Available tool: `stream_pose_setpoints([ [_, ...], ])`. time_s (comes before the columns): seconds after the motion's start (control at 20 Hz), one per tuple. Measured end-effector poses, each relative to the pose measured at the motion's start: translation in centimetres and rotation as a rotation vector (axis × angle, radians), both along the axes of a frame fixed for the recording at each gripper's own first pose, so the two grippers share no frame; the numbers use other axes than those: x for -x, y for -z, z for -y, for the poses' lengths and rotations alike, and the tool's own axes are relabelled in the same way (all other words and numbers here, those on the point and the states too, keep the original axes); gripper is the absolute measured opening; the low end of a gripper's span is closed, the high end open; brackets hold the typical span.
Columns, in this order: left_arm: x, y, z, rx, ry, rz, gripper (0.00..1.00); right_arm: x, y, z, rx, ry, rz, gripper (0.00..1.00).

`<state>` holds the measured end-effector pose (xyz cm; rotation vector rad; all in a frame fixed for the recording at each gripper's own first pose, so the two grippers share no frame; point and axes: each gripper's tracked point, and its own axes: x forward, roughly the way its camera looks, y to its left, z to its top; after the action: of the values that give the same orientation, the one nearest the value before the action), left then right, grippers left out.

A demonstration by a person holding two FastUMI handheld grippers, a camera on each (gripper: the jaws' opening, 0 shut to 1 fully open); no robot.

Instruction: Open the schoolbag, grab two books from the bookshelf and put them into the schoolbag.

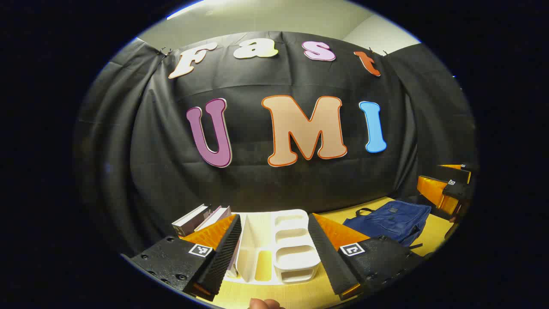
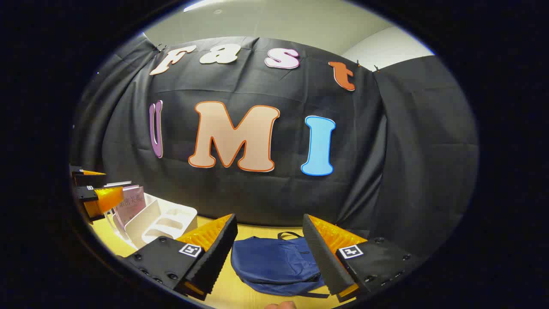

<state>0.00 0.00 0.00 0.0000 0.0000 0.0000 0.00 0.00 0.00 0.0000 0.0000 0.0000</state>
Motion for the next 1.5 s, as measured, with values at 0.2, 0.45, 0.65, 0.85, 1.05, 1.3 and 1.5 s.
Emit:
stream_pose_setpoints([
  [0.2, -0.4, 0.1, -0.2, -0.008, 0.003, 0.002, 0.94, -0.3, 0.2, -0.2, -0.008, 0.007, -0.004, 0.99],
  [0.45, -0.3, 0.3, 0.1, -0.002, 0.015, 0.000, 0.94, -0.3, 0.4, -0.5, -0.006, 0.008, -0.006, 1.00],
  [0.65, -0.8, 0.5, 0.1, -0.001, 0.013, -0.003, 0.92, -0.3, 0.5, -0.9, 0.001, -0.004, -0.008, 0.99],
  [0.85, -1.2, 1.1, -0.2, 0.003, 0.005, -0.018, 0.92, -0.6, 0.5, -1.2, 0.020, -0.013, -0.004, 1.00],
  [1.05, -2.0, 2.0, -1.0, 0.019, -0.015, -0.044, 0.92, -1.4, 0.2, -1.9, 0.085, -0.045, 0.013, 1.00],
  [1.3, -2.0, 2.8, -1.8, 0.026, -0.034, -0.060, 0.92, -2.8, 1.7, -1.4, 0.507, -0.150, 0.040, 0.99],
  [1.5, -2.1, 3.7, -2.7, 0.036, -0.056, -0.083, 0.92, -2.4, 6.4, -2.1, 0.847, -0.306, 0.031, 0.98],
])
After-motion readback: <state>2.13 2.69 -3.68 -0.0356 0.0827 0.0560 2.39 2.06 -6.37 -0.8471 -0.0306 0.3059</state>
